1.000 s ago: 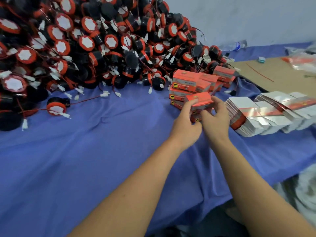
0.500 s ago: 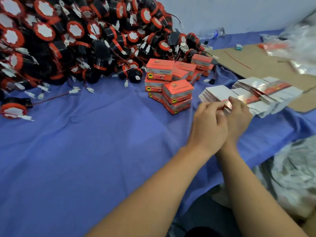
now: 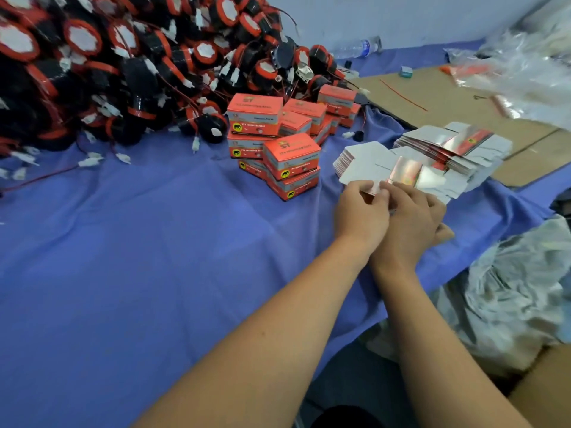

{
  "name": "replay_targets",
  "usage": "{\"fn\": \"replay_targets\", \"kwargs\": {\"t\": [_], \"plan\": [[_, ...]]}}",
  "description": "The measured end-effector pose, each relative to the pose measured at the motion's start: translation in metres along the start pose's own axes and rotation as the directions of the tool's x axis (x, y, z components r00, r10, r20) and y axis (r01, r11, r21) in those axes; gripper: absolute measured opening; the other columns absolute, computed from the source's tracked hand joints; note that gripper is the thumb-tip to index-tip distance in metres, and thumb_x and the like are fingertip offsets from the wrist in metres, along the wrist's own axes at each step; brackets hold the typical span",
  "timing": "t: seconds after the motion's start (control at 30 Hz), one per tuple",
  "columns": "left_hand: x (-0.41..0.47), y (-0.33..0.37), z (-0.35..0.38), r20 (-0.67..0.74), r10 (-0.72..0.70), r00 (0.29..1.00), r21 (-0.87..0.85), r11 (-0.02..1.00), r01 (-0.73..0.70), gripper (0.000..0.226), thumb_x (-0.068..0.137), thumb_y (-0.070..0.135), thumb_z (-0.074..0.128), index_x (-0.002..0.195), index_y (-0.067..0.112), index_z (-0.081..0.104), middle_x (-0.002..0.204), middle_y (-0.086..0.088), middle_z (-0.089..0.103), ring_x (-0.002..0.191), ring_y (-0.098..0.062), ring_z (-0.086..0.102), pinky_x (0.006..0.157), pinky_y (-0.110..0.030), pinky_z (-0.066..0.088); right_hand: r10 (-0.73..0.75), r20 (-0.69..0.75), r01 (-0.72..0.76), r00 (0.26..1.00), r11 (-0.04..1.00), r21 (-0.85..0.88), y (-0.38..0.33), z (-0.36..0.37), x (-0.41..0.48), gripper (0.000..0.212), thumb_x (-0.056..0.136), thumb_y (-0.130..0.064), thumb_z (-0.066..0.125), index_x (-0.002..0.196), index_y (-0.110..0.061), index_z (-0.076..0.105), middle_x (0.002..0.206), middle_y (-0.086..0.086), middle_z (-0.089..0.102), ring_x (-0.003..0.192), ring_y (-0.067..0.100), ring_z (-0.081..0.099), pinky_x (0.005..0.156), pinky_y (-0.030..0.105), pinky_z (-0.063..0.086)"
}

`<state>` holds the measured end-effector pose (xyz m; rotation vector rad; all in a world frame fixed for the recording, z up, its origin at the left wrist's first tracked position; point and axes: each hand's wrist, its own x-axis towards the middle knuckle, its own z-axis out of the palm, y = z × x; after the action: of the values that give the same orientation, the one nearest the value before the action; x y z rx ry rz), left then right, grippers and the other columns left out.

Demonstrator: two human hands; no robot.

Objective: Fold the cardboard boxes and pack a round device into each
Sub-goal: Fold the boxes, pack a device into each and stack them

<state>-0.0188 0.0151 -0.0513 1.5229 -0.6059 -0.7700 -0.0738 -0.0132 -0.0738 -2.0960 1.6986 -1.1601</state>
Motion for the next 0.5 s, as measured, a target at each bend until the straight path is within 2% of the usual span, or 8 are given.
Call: {"fn": "replay_targets", "kwargs": {"t": [0.1,0.2,0.27,0.37,0.43,0.5], "plan": [[0.005,0.003,-0.007,-0.161,-0.104,0.981,-0.209,0.976,0.069,0.013,0.094,0.02,0.072,0.099,0.022,0.06,0.106,-0.006,0.074,0.1,-0.026,0.071,0.093,-0.047,0.058,-0.114,-0.069,0.119,0.991,0.991,0.067,-0.008,-0.004,-0.011,0.02,0.098,-0.03,0.064,0.113,-0.032,0.077,0.126,-0.012,0.069,0.128,0.021,0.045,0.096,0.048,0.025],[0.0,0.004,-0.019,-0.229,-0.081,0.97,-0.189,0.981,0.037,0.02,0.092,0.017,0.073,0.09,0.025,0.055,0.095,-0.004,0.072,0.093,-0.029,0.071,0.086,-0.047,0.06,-0.207,-0.156,0.223,0.966,0.97,0.092,-0.012,-0.01,-0.019,0.026,0.093,-0.027,0.068,0.117,-0.032,0.076,0.126,-0.013,0.069,0.124,0.018,0.052,0.097,0.05,0.028],[-0.008,0.005,-0.032,-0.223,-0.023,0.975,-0.196,0.98,-0.022,0.021,0.094,0.013,0.07,0.091,0.025,0.052,0.092,-0.008,0.07,0.091,-0.032,0.071,0.086,-0.048,0.059,-0.249,-0.175,0.268,0.953,0.958,0.099,-0.005,-0.017,-0.024,0.045,0.083,-0.022,0.072,0.127,-0.032,0.071,0.138,-0.007,0.061,0.132,0.022,0.048,0.1,0.049,0.03],[-0.026,0.004,-0.059,-0.207,0.08,0.975,-0.183,0.976,-0.118,0.023,0.096,0.01,0.066,0.093,0.027,0.051,0.096,-0.014,0.069,0.091,-0.032,0.071,0.086,-0.052,0.059,-0.253,-0.118,0.27,0.96,0.949,0.161,0.013,-0.03,-0.031,0.079,0.073,-0.015,0.072,0.148,-0.032,0.051,0.159,0.004,0.036,0.148,0.025,0.03,0.113,0.047,0.03],[-0.04,0.002,-0.082,-0.228,0.135,0.964,-0.168,0.97,-0.176,0.021,0.098,0.01,0.064,0.095,0.027,0.052,0.089,-0.009,0.068,0.081,-0.026,0.069,0.078,-0.046,0.06,-0.24,-0.053,0.244,0.969,0.924,0.295,0.02,-0.037,-0.034,0.09,0.075,-0.009,0.071,0.156,-0.028,0.036,0.164,0.003,0.027,0.15,0.019,0.025,0.118,0.042,0.031],[-0.055,0.0,-0.111,-0.274,0.149,0.95,-0.163,0.966,-0.198,0.015,0.101,0.012,0.062,0.099,0.025,0.055,0.089,-0.005,0.072,0.076,-0.021,0.067,0.072,-0.044,0.055,-0.251,0.015,0.218,0.968,0.868,0.447,0.015,-0.04,-0.039,0.094,0.082,-0.007,0.076,0.161,-0.022,0.026,0.164,-0.004,0.03,0.149,0.015,0.031,0.115,0.032,0.036]]}}
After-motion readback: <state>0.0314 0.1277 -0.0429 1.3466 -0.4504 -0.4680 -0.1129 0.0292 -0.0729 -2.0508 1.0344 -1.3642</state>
